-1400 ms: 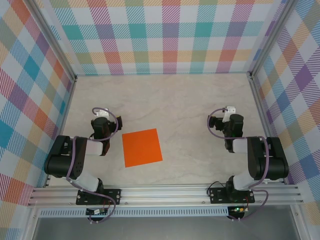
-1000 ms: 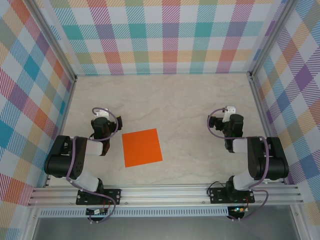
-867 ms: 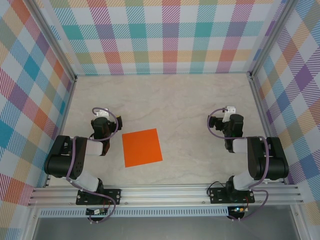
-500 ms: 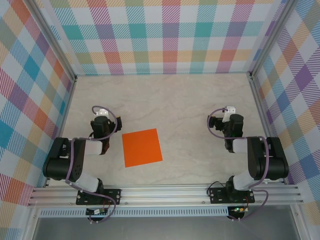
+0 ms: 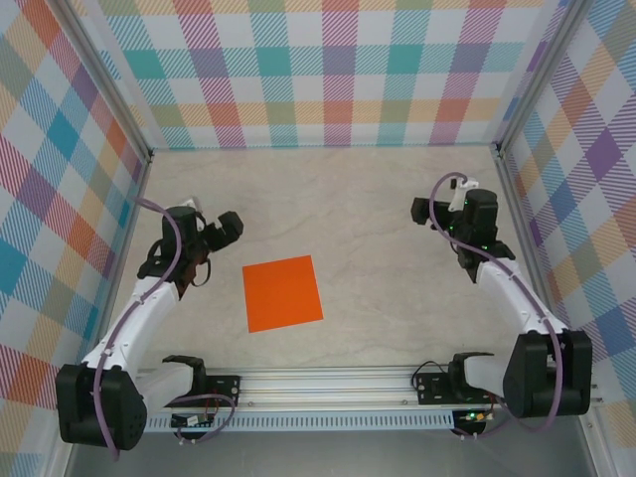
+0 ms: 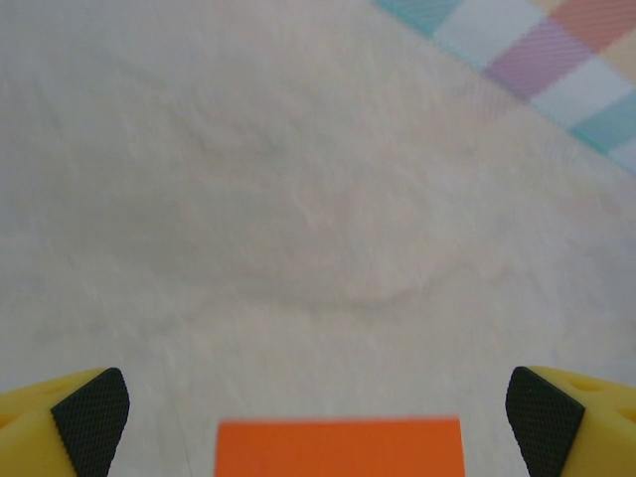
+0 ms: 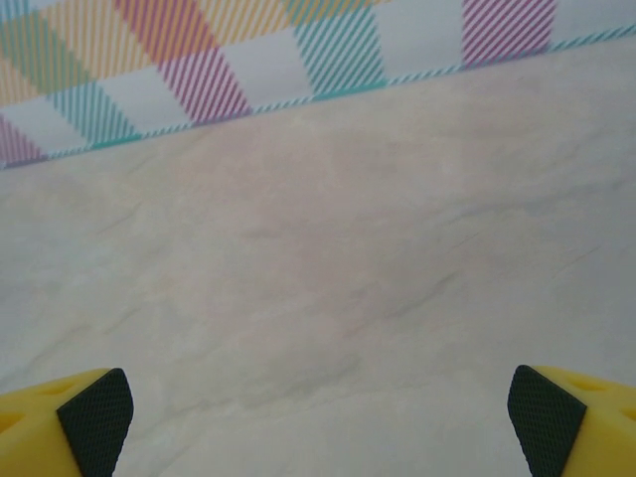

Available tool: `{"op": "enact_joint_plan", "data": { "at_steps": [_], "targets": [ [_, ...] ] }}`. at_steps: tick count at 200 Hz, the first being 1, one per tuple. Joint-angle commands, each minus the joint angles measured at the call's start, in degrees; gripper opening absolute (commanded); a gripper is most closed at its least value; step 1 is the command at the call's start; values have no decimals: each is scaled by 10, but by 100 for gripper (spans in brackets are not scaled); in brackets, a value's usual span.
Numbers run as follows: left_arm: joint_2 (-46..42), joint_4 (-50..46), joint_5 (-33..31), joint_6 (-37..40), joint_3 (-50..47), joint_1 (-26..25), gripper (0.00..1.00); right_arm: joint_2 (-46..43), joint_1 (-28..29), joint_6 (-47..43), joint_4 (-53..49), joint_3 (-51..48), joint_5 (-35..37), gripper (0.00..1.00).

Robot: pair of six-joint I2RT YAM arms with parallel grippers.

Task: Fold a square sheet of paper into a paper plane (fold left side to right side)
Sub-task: Pick up the square sheet of paper from the center of the table.

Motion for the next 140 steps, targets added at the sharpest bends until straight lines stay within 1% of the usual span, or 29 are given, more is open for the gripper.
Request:
{"op": "enact_joint_plan", "data": {
  "at_steps": [1, 15, 37, 51, 67, 82, 99, 119, 140],
  "targets": [
    [-5, -132, 100, -50, -7, -40, 100, -2, 80, 67, -140, 7, 5, 100],
    [-5, -158, 121, -63, -20, -62, 100, 6, 152, 96, -147, 9, 33, 100],
    [-12, -144, 175, -99, -68, -97, 100, 50, 250, 136, -147, 28, 78, 100],
    [-23, -144, 174, -119, -94, -126, 97, 104, 317, 143, -165, 63, 117, 100],
    [-38, -140, 168, -135, -124, -150, 93, 180, 371, 146, -195, 118, 150, 100],
    [-46, -130, 173, -139, -146, -155, 90, 246, 406, 147, -214, 170, 169, 100],
    [-46, -125, 170, -137, -155, -156, 87, 314, 431, 138, -219, 229, 175, 100],
    [-41, -104, 173, -140, -164, -157, 85, 386, 442, 130, -244, 303, 178, 100],
    [-29, -85, 173, -140, -169, -157, 84, 444, 449, 128, -258, 358, 178, 100]
  ]
}}
